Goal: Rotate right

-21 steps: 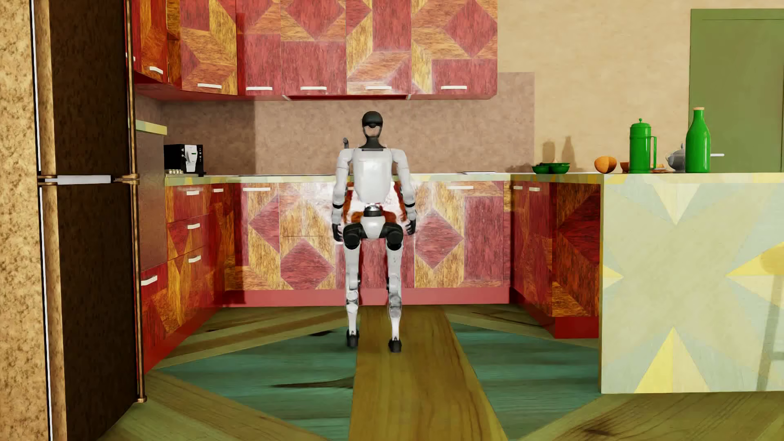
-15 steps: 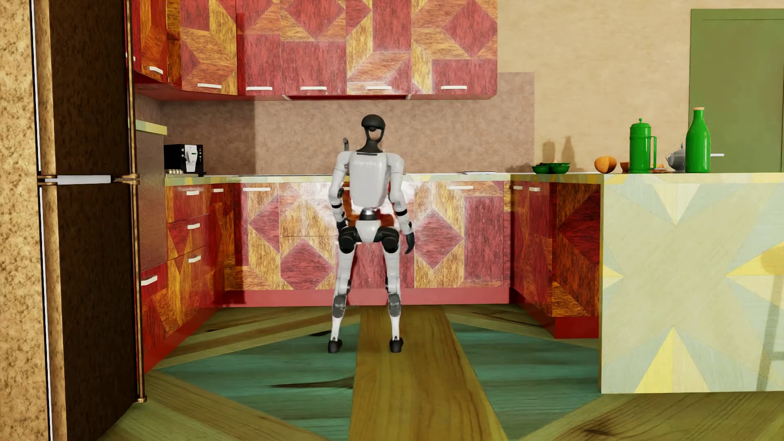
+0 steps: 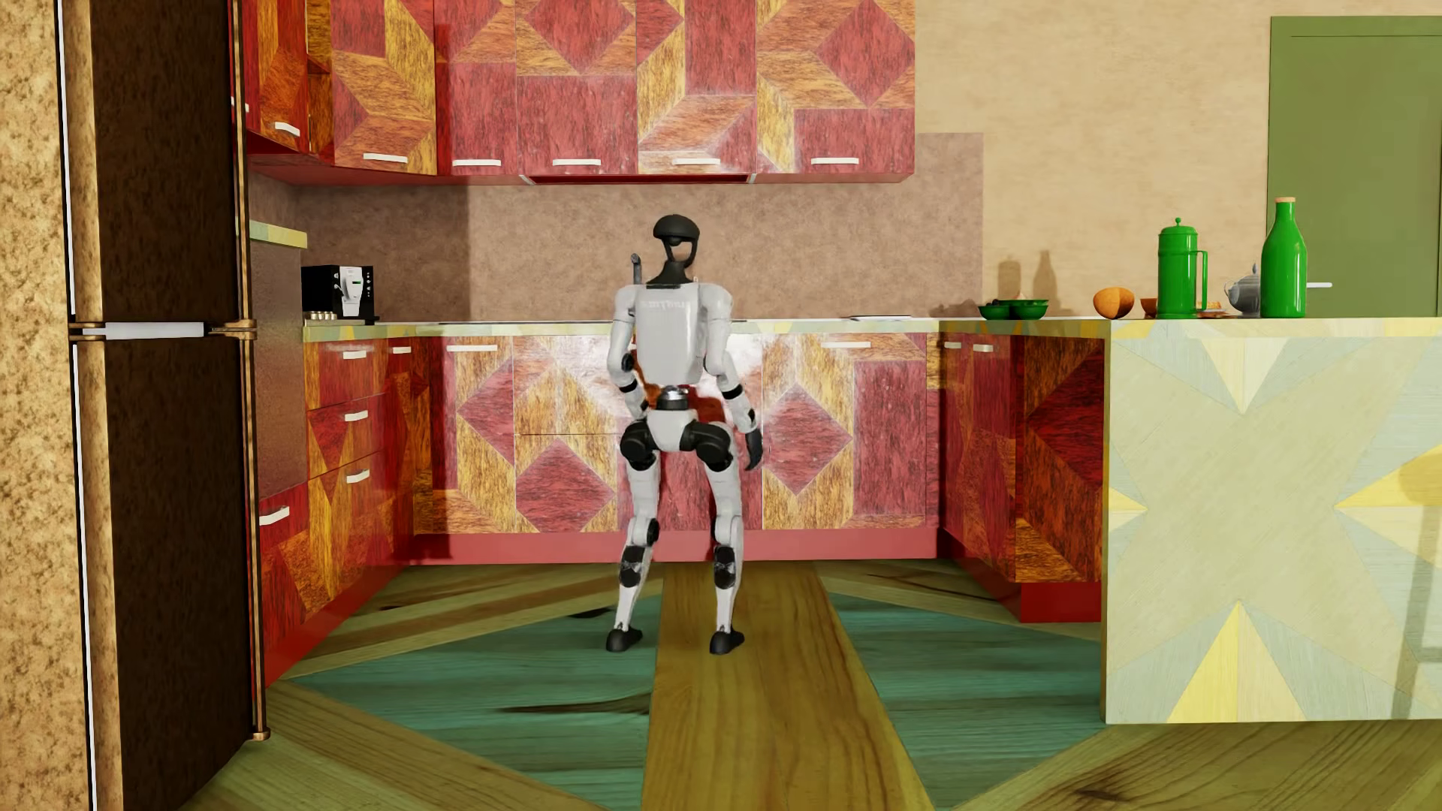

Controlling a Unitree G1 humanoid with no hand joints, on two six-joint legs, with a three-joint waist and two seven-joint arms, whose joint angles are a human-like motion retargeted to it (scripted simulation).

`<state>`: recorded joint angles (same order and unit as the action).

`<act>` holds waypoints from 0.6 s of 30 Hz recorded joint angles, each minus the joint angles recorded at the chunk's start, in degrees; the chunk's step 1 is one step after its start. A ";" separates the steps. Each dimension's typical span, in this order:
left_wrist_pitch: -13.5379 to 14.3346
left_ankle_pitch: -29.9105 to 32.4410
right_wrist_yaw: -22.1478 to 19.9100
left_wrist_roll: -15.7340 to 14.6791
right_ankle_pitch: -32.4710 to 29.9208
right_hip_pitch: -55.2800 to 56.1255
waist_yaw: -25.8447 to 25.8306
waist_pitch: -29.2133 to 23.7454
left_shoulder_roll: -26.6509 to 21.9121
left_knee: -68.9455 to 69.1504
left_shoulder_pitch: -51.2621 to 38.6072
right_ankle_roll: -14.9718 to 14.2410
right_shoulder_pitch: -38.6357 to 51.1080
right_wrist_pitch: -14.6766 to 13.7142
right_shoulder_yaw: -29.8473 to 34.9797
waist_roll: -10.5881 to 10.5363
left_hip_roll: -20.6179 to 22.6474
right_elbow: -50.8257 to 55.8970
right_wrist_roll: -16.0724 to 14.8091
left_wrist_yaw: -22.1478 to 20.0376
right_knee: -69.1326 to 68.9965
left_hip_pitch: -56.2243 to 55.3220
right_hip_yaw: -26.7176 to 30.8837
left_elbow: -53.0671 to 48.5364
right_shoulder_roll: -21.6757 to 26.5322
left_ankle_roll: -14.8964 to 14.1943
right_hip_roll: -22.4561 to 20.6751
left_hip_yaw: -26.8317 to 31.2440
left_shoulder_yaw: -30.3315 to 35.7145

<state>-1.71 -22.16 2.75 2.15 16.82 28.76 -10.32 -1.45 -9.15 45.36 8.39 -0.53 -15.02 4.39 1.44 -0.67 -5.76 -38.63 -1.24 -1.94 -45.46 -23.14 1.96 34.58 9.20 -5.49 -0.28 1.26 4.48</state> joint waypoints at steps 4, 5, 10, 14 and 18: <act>-2.47 2.05 -2.30 0.80 0.94 -0.97 -3.35 -0.54 -1.71 -5.52 0.68 1.41 2.29 -0.58 2.37 -0.92 -0.25 0.57 -0.51 1.34 2.57 3.50 0.94 -0.17 -0.39 0.00 0.91 -3.40 -0.90; -2.21 1.08 -1.48 0.24 -1.62 -0.54 -2.15 -0.38 -2.56 -4.19 0.23 -0.53 2.61 -0.30 0.87 -0.54 -0.56 0.80 -1.48 2.42 2.49 3.11 0.33 -2.18 -0.07 -0.13 1.71 -4.01 -0.31; -1.00 3.90 -1.39 -0.63 -3.89 -0.76 -0.98 -1.22 0.28 3.42 -0.87 -0.71 -0.79 -1.86 0.38 -1.39 -0.35 0.23 -2.29 5.56 5.54 -0.89 3.35 -2.18 -0.56 0.79 -1.80 0.70 0.17; -1.27 1.93 -3.09 0.04 -4.85 -0.78 -5.13 -0.58 -3.11 -3.97 2.84 -0.61 1.73 -5.00 2.63 1.39 -1.86 0.23 -3.25 4.97 7.12 0.81 2.53 -1.94 -2.10 -4.30 -1.82 0.32 -1.05; -2.53 2.42 0.56 -1.31 -5.88 -1.38 -5.07 1.34 -1.10 -5.87 1.78 -1.11 1.04 1.80 1.43 2.77 -3.06 1.57 -1.85 3.78 9.91 2.19 1.06 -1.02 -0.65 -0.80 -0.86 -1.98 0.01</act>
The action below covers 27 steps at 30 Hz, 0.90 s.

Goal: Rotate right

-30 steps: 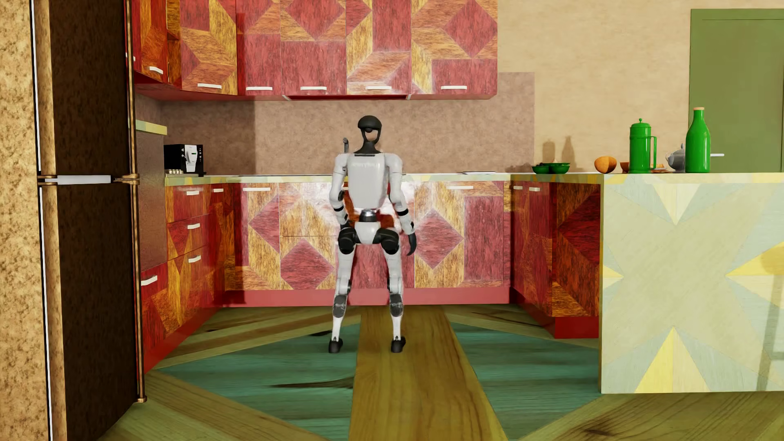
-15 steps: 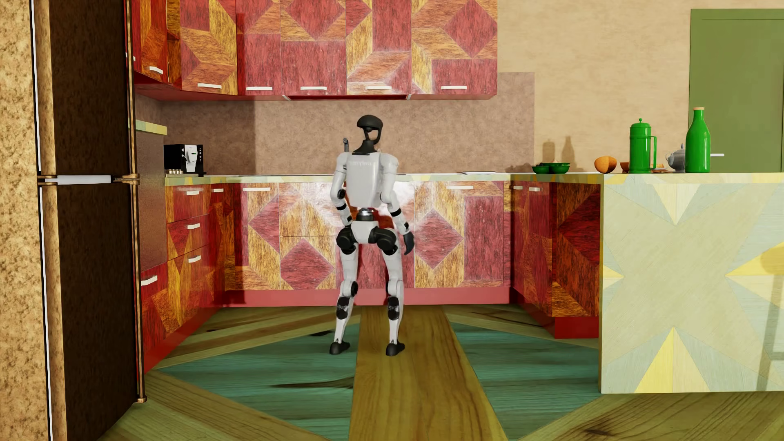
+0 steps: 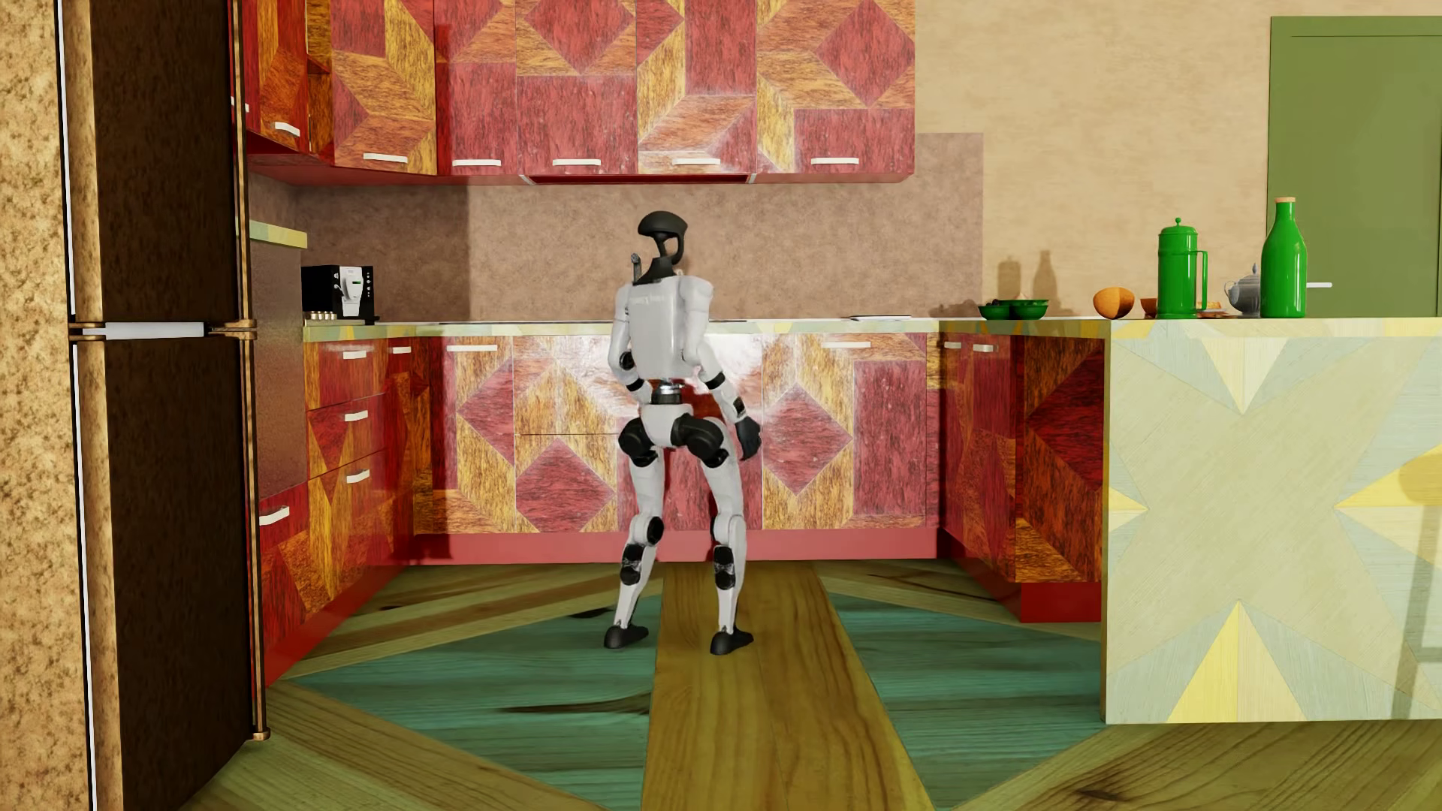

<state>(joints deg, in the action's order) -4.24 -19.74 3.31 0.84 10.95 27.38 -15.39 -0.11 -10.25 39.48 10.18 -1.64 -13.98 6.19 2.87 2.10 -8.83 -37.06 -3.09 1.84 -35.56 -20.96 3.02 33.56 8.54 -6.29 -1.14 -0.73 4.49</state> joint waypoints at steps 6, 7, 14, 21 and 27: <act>2.44 -0.88 -1.56 -0.45 -2.99 -0.66 -1.69 -1.37 -0.66 0.57 0.66 -0.71 0.91 1.26 -0.51 -0.84 -0.99 -0.61 0.05 1.79 2.57 0.95 -0.05 -0.77 -1.38 0.71 0.50 -2.59 -0.36; 2.50 -0.52 -1.53 -0.89 -1.53 -0.63 -2.03 -1.61 -0.69 -0.23 0.97 0.09 0.99 1.55 0.65 -0.74 -0.98 0.00 0.05 2.27 2.27 1.56 -0.09 -0.06 -1.90 0.75 0.64 -3.02 -0.44; 0.43 -1.94 -2.29 -0.50 -0.36 1.27 -1.92 -1.18 0.20 1.10 -1.39 -0.64 -0.05 -0.41 0.11 -1.58 -1.20 -0.13 2.39 2.50 0.97 1.47 -0.49 -0.88 -1.17 1.06 1.51 -4.43 -0.30; -0.36 -1.10 -3.36 -1.10 9.12 2.12 -2.09 -1.94 -3.22 -2.44 -2.09 8.15 -1.43 -1.77 -0.87 -0.20 -1.00 -0.65 -0.99 3.80 -0.56 4.16 -2.40 0.57 0.31 0.97 2.24 -4.47 -1.62; -1.00 -6.33 -5.05 1.80 1.94 4.94 0.02 -0.39 -0.95 3.43 0.11 -0.69 -2.61 -4.38 -0.07 -1.61 -0.55 1.47 0.16 0.03 -2.12 2.39 -0.35 0.84 -2.06 -0.57 0.32 0.24 0.81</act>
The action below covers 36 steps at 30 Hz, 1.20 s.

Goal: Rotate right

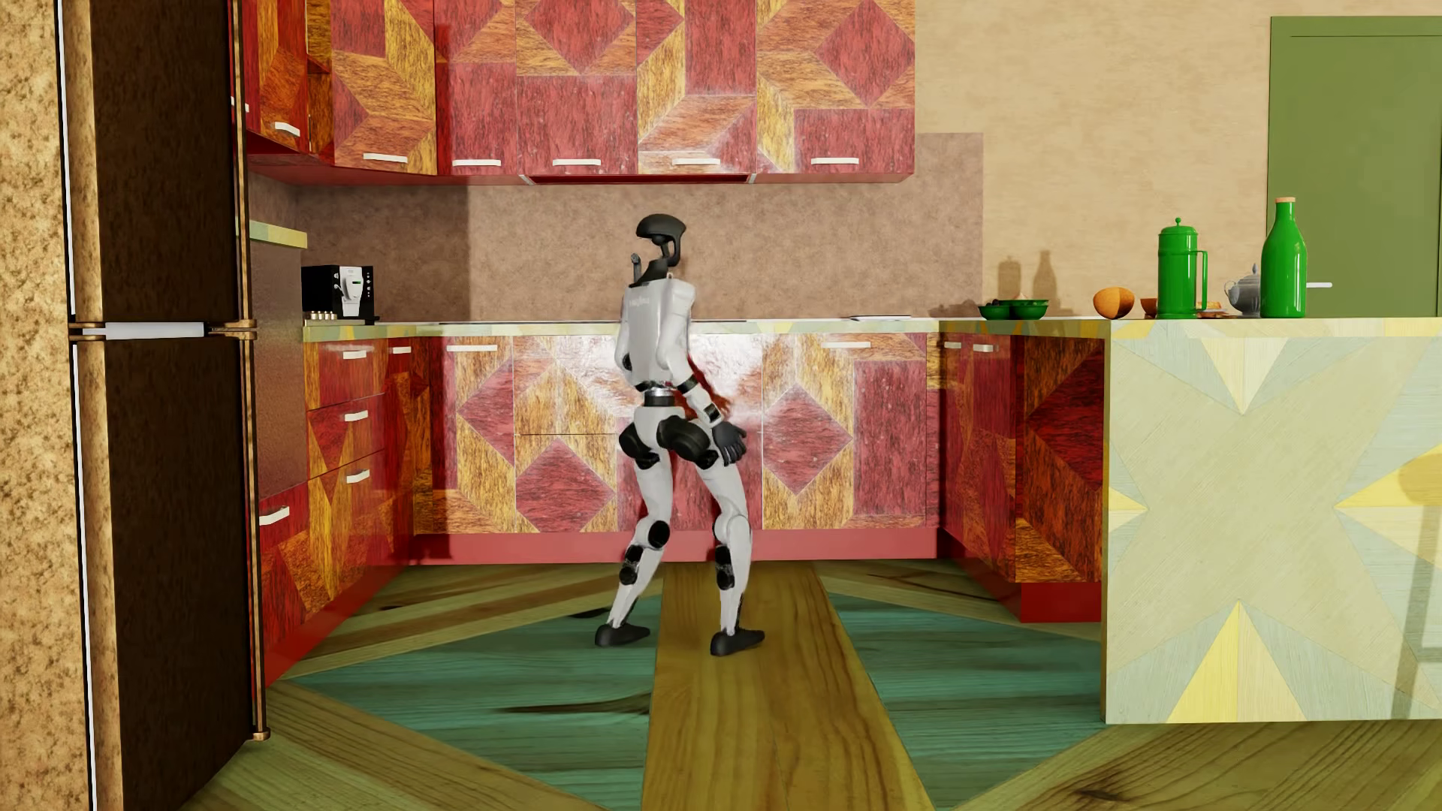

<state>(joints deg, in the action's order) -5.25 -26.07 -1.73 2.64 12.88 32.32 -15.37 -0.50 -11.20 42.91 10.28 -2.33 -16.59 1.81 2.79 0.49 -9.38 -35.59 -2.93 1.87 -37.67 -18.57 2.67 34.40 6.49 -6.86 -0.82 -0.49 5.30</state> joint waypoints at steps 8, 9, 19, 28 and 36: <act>2.40 1.82 -0.80 -0.09 3.29 1.76 1.59 -1.96 -0.69 2.20 1.91 -0.26 2.09 -2.16 -0.86 -1.93 1.74 -1.04 -2.47 0.09 -4.65 -4.84 1.37 0.06 -0.20 -1.04 0.52 0.70 -2.33; 0.97 2.29 -1.19 -0.79 1.72 1.05 0.44 -1.80 -0.29 0.80 1.57 -0.19 1.67 -1.01 0.01 -1.76 1.65 -1.34 -1.12 -0.04 -2.80 -3.88 1.11 -0.89 1.12 0.70 1.00 -0.28 -1.58; -0.07 4.68 3.42 0.71 -4.43 -1.23 6.13 -2.98 1.09 10.72 -1.98 -1.50 -0.39 0.82 -0.09 0.17 3.62 -3.34 1.33 0.50 -0.39 -6.79 1.22 -1.33 2.28 2.71 1.28 4.12 -2.78; 3.33 -0.03 4.27 -4.11 -0.94 -1.87 3.46 0.62 1.29 3.49 -0.36 -0.42 1.03 -1.31 -0.57 -1.29 1.89 -1.72 -2.27 -3.50 -3.83 -2.35 1.05 -1.82 0.86 0.99 -0.03 2.62 -1.03; 3.21 2.54 1.21 -1.95 4.50 -1.87 6.78 -0.52 2.56 10.73 -2.14 -0.50 -1.11 2.07 -1.74 -2.21 3.60 -3.20 3.20 -1.76 -9.09 -7.31 0.09 -1.76 3.60 1.33 1.96 2.99 -0.78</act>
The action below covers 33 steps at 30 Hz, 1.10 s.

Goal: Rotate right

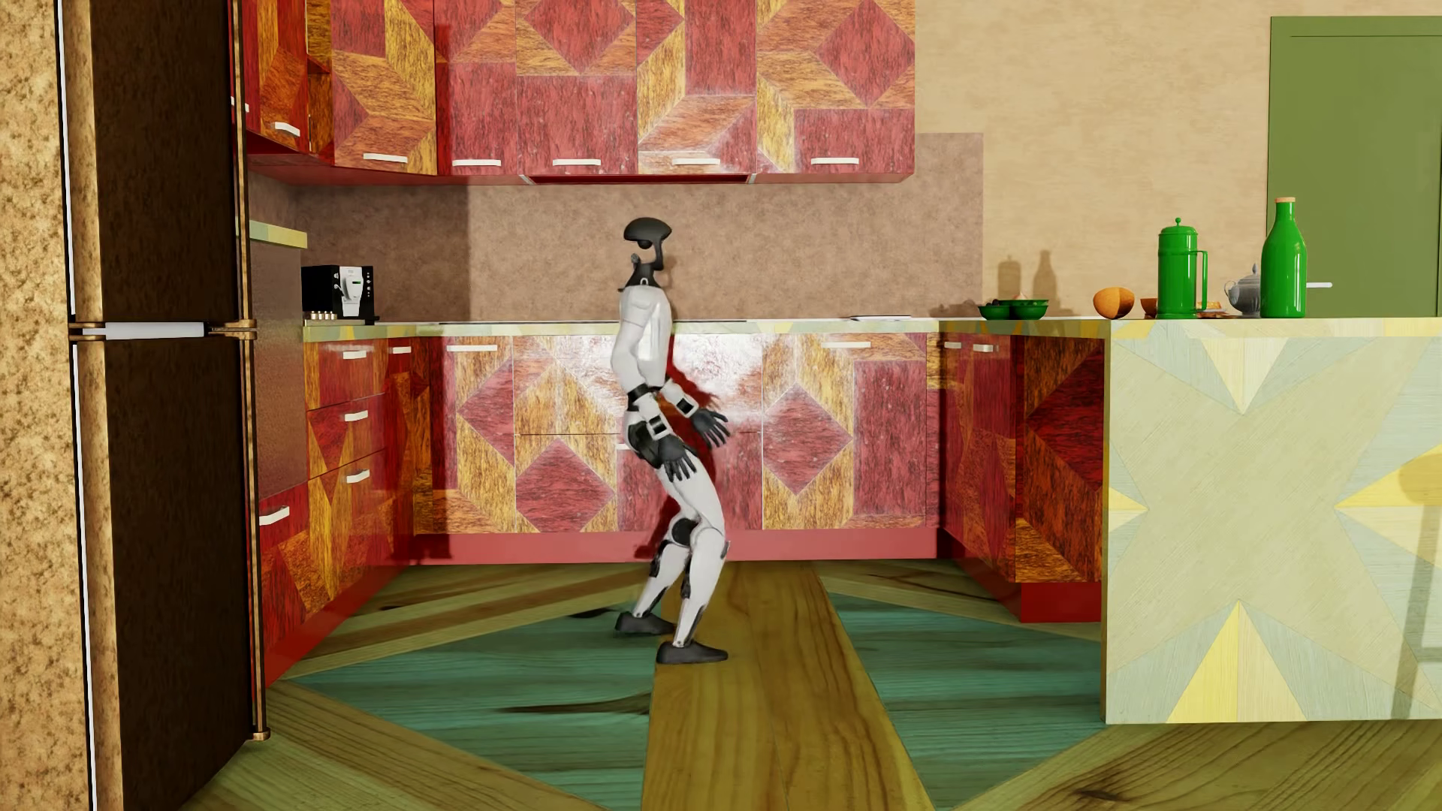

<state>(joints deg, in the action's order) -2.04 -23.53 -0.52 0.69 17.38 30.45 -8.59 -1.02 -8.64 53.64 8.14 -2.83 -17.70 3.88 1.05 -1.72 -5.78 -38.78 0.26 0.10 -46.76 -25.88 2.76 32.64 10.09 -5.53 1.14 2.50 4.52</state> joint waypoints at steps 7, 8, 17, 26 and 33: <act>-2.22 -0.34 2.38 -0.34 1.39 -0.43 -3.16 -0.29 -1.76 -7.95 -1.37 -3.57 2.89 3.51 2.06 4.64 -0.32 0.73 -4.16 0.84 1.43 3.61 -2.62 0.22 0.61 1.72 4.22 -5.93 -0.19; -0.28 -0.22 3.20 -1.26 -2.33 -0.68 -2.30 -0.94 -1.29 -4.31 -0.44 -0.63 5.02 3.97 0.67 4.52 -1.21 0.49 -3.40 0.00 2.67 2.29 -1.99 -0.70 1.02 1.33 2.65 -5.42 0.33; -0.67 1.29 3.04 0.50 -3.37 0.87 -1.66 -1.10 -0.15 4.46 0.01 -0.31 5.98 -2.95 2.52 3.53 -2.26 -0.01 -2.36 0.54 1.71 0.32 -0.34 0.04 -0.81 0.29 0.45 -3.38 -0.54; -0.57 6.46 5.46 -2.42 -6.55 -3.55 5.00 1.10 -1.50 -12.08 0.86 -1.27 7.77 3.04 0.92 2.93 1.94 2.59 -2.20 2.81 9.10 1.50 -1.14 0.21 -0.59 1.18 2.24 0.34 -2.97; 0.61 6.58 2.34 -0.95 -6.90 -6.59 2.80 -0.39 -2.65 -14.70 -0.82 -0.98 4.25 3.84 2.19 2.59 1.53 2.14 -3.07 2.73 11.64 4.72 -1.91 1.81 -2.11 1.19 2.53 -0.10 -2.56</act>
<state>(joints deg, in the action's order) -1.42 -16.95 1.82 -0.25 10.48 23.86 -5.79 -1.41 -11.29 38.93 7.32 -3.81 -13.45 7.72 3.25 0.87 -4.25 -36.64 -2.80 2.84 -35.12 -21.16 0.85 34.46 7.98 -4.34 3.67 2.40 1.96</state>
